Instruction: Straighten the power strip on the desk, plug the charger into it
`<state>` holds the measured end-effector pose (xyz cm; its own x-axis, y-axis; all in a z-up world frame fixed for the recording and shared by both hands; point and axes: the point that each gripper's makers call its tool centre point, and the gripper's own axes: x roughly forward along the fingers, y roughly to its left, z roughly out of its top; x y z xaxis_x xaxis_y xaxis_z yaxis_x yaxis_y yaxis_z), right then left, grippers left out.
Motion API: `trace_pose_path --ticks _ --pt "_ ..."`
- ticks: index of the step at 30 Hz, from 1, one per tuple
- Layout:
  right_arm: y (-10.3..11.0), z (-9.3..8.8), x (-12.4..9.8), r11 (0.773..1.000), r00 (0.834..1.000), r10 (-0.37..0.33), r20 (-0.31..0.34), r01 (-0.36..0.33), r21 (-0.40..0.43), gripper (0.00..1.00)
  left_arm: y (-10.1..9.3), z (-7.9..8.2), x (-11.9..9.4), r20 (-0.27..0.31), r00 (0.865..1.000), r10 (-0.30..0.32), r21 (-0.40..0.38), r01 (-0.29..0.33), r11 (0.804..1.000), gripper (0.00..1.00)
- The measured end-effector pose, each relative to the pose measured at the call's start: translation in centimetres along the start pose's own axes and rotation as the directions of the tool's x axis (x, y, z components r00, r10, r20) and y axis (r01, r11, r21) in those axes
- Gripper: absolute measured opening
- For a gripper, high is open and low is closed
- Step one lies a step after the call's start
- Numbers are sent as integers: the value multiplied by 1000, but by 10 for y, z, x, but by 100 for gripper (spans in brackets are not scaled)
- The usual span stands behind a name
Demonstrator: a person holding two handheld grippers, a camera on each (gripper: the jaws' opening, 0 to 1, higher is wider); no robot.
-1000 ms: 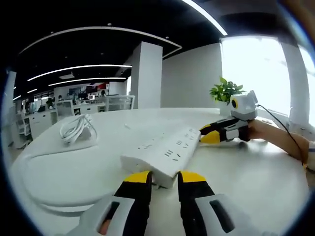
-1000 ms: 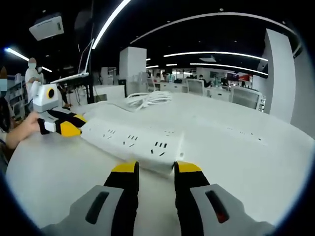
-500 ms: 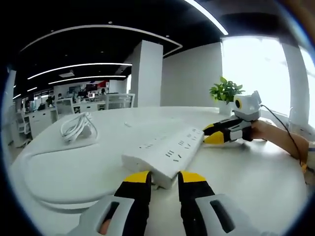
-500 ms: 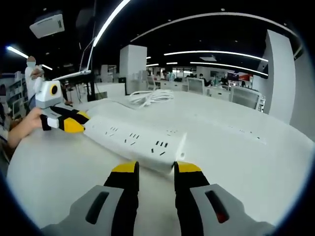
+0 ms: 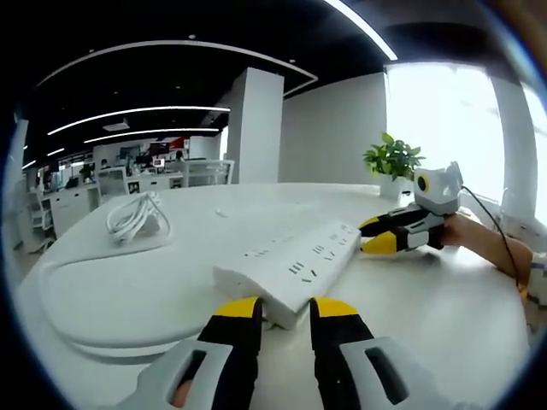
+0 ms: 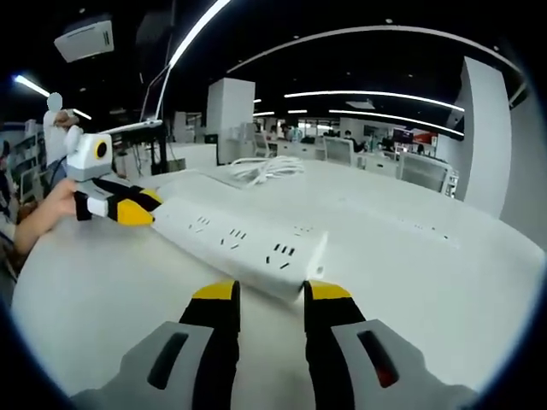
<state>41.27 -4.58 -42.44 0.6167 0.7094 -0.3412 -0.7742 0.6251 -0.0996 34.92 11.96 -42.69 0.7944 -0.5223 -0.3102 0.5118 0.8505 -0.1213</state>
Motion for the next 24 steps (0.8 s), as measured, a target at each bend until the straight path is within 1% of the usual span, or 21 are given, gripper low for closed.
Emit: trace_pose_path --ticks 8,18,24 --pt "8 -2 -5 1000 1000 9 -9 -9 -28 29 -1 -1 -2 -5 1000 -2 -2 2 1000 23" --pt "7 -2 -9 1000 1000 -3 -11 2 -10 27 -2 -1 -3 -9 1000 0 1 0 1000 23" --pt "10 -2 -12 1000 1000 -3 -15 3 -6 27 -2 -1 -4 -14 1000 2 5 -2 1000 24"
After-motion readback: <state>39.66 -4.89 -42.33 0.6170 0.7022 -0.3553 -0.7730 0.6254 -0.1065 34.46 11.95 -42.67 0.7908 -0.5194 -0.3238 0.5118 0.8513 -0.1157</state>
